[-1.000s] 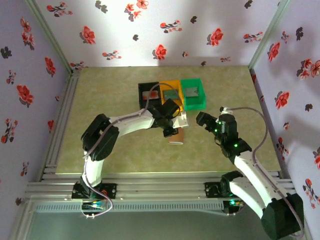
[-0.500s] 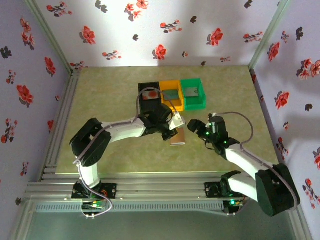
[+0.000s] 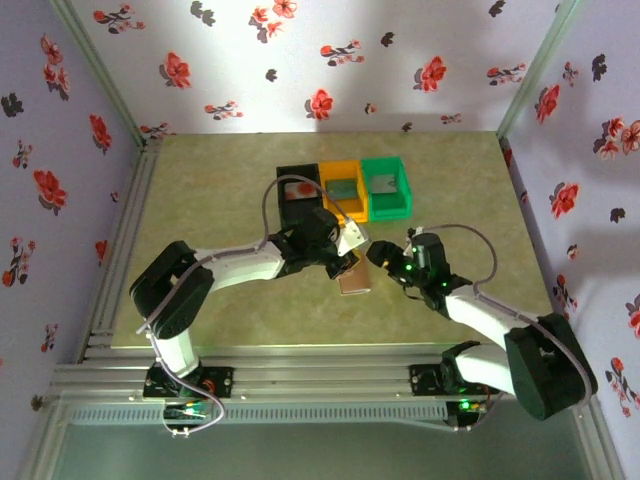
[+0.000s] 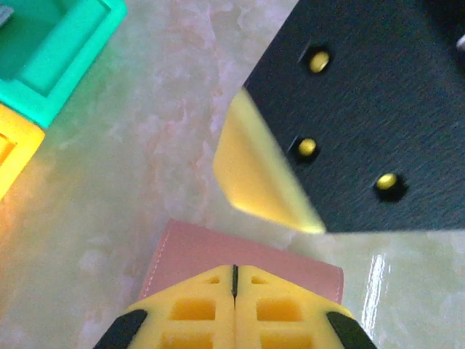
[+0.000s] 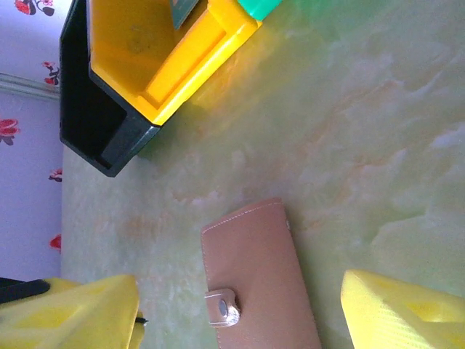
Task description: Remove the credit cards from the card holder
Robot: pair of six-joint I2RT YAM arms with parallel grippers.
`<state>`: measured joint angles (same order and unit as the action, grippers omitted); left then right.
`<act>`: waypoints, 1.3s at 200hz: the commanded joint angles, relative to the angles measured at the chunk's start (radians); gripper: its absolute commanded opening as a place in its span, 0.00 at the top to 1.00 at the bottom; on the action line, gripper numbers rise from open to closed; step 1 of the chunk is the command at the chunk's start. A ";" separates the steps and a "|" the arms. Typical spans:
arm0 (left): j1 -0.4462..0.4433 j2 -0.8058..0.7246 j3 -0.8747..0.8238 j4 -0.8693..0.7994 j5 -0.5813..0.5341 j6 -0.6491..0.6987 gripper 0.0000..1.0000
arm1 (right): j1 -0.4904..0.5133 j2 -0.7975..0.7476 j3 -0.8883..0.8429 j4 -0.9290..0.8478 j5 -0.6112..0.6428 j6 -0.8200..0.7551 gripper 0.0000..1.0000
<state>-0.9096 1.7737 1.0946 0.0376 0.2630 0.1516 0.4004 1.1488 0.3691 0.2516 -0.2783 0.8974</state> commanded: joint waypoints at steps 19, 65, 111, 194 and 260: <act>-0.005 0.039 0.105 -0.302 -0.047 0.098 0.79 | -0.012 -0.142 0.034 -0.243 0.164 -0.137 0.21; -0.005 0.092 0.176 -0.448 -0.079 0.202 0.63 | -0.076 -0.193 0.057 -0.294 0.145 -0.185 0.19; -0.005 0.193 0.282 -0.541 -0.032 0.250 0.62 | -0.124 -0.218 0.032 -0.258 0.087 -0.180 0.18; -0.002 0.326 0.405 -0.589 -0.028 0.297 0.59 | -0.136 -0.227 0.011 -0.218 0.060 -0.186 0.19; 0.018 0.397 0.429 -0.650 0.023 0.317 0.69 | -0.142 -0.201 0.005 -0.193 0.053 -0.181 0.20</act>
<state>-0.8986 2.1033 1.5303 -0.5419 0.2558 0.4355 0.2668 0.9348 0.3908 0.0105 -0.2131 0.7322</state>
